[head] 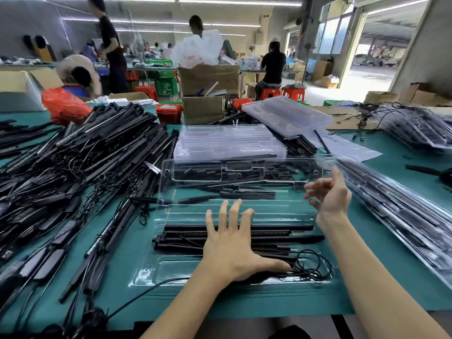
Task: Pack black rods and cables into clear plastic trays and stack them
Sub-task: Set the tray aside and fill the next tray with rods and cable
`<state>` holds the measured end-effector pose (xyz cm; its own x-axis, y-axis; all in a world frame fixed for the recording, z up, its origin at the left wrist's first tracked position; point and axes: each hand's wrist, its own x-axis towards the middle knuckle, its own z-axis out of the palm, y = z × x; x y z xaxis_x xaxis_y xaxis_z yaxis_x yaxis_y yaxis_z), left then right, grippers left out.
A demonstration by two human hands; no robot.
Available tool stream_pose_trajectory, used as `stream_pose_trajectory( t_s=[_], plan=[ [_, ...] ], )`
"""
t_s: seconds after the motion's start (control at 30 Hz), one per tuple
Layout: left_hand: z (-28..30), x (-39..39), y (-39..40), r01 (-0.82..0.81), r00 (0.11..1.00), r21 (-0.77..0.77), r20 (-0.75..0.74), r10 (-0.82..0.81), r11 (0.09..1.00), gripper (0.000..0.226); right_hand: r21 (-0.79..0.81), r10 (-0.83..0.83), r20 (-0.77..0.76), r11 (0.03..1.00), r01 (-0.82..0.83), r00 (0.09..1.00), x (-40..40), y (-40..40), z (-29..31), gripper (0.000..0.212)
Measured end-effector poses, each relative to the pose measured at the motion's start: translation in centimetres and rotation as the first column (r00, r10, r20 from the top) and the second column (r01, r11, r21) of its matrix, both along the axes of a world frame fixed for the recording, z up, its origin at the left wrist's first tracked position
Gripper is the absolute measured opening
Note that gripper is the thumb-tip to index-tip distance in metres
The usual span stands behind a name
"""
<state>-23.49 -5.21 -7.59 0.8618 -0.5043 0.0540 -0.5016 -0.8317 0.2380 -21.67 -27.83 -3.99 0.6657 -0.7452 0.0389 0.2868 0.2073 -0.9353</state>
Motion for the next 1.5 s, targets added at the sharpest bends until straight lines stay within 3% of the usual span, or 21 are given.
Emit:
stream_pose_trajectory(
  t_s=[0.23, 0.4, 0.53, 0.63, 0.73, 0.87, 0.97, 1.03, 1.13, 1.2, 1.3, 1.37, 1.43, 1.5],
  plan=[
    [0.8, 1.2, -0.4, 0.017, 1.000, -0.020, -0.007, -0.017, 1.000, 0.128, 0.099, 0.082, 0.183, 0.990, -0.101, 0.980, 0.0, -0.6, 0.7, 0.078],
    [1.2, 0.7, -0.4, 0.003, 0.992, -0.009, 0.124, -0.002, 1.000, 0.126, -0.017, 0.189, 0.109, 0.982, -0.188, 0.976, 0.1, -1.4, 0.7, 0.063],
    [1.4, 0.1, -0.2, 0.117, 0.956, -0.051, 0.275, -0.099, 0.992, 0.107, -0.020, 0.102, 0.161, 0.995, -0.100, 0.982, 0.1, -0.8, 0.3, 0.051],
    [1.3, 0.3, -0.3, 0.433, 0.830, -0.084, 0.426, -0.361, 0.898, 0.076, -0.021, 0.061, 0.183, 0.998, -0.058, 0.981, 0.1, -0.7, 0.0, 0.040],
    [1.6, 0.4, -0.7, 0.595, 0.656, 0.004, 0.575, -0.489, 0.804, 0.057, -0.044, 0.041, 0.184, 0.998, -0.034, 0.982, 0.1, -0.5, 0.1, 0.041],
    [2.3, -0.1, -0.6, 0.660, 0.460, -0.014, 0.798, -0.389, 0.751, 0.013, -0.061, 0.000, 0.212, 0.998, 0.013, 0.977, 0.0, -0.3, 0.2, 0.042],
    [4.1, -1.0, 0.0, 0.633, 0.388, -0.119, 0.904, -0.181, 0.765, 0.010, -0.054, -0.013, 0.244, 0.998, 0.027, 0.970, 0.0, -0.1, -0.1, 0.046],
    [6.4, -1.4, 0.5, 0.492, 0.435, -0.218, 0.900, -0.022, 0.843, 0.025, -0.059, 0.010, 0.252, 0.998, 0.005, 0.968, -0.1, -0.3, -0.3, 0.043],
    [10.1, -1.8, 1.3, 0.165, 0.631, -0.333, 0.759, 0.161, 0.928, 0.038, -0.089, 0.133, 0.256, 0.990, -0.114, 0.958, -0.4, -1.1, -0.4, 0.021],
    [11.7, -2.2, 1.7, -0.003, 0.772, -0.333, 0.598, 0.214, 0.943, 0.051, -0.116, 0.256, 0.249, 0.965, -0.234, 0.934, -0.6, -1.9, -0.5, 0.014],
    [11.6, -1.7, 1.9, -0.154, 0.871, -0.239, 0.426, 0.246, 0.959, 0.056, -0.148, 0.413, 0.207, 0.909, -0.389, 0.887, -1.1, -3.2, -0.9, 0.019],
    [10.8, -1.0, 2.2, -0.194, 0.951, -0.024, 0.241, 0.194, 0.981, 0.048, -0.161, 0.510, 0.107, 0.856, -0.491, 0.854, -1.4, -3.9, -1.3, 0.022],
    [9.8, -0.6, 2.3, -0.124, 0.992, 0.157, 0.050, 0.118, 0.980, 0.043, -0.169, 0.599, -0.018, 0.787, -0.593, 0.801, -1.6, -4.4, -1.5, 0.026],
    [9.0, -0.7, 2.2, -0.026, 0.999, 0.137, 0.035, 0.022, 0.990, 0.032, -0.181, 0.649, -0.092, 0.735, -0.654, 0.755, -1.5, -4.6, -1.6, 0.034]
  ],
)
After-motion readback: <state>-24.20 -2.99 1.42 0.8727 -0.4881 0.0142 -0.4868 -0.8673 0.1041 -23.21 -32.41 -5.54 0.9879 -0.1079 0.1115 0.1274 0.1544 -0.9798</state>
